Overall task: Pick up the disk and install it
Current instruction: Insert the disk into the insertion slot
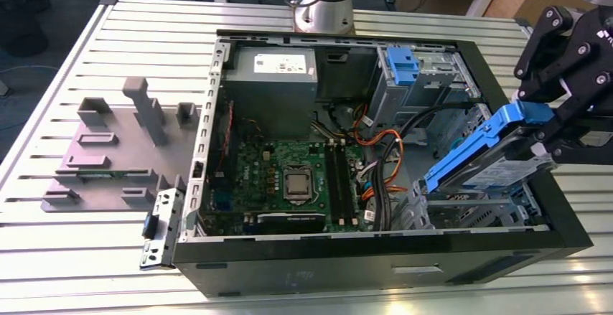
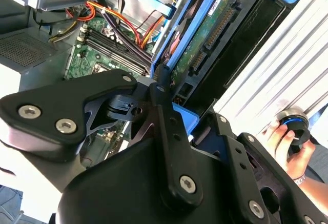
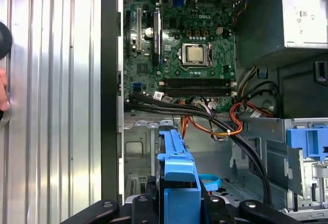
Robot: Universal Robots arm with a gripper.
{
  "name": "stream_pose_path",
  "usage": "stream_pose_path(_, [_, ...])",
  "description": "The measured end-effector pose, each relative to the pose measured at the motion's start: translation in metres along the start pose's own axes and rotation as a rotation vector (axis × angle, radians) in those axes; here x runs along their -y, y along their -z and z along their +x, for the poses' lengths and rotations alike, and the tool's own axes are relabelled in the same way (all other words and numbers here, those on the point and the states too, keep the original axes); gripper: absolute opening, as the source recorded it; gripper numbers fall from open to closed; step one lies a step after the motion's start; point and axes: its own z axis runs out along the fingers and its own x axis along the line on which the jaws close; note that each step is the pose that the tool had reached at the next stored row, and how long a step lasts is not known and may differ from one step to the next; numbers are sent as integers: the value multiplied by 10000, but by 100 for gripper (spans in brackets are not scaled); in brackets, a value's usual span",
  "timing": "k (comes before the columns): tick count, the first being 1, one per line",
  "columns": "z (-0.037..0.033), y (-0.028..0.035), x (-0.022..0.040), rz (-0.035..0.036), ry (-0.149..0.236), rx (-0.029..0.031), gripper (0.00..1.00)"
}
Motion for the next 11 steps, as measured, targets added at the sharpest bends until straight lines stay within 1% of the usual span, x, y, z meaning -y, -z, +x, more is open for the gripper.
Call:
stream_pose_path(3, [1,-11,0,10,-80,5,37])
stream_pose_path(11, [8,-64,3,11,-89,6,37])
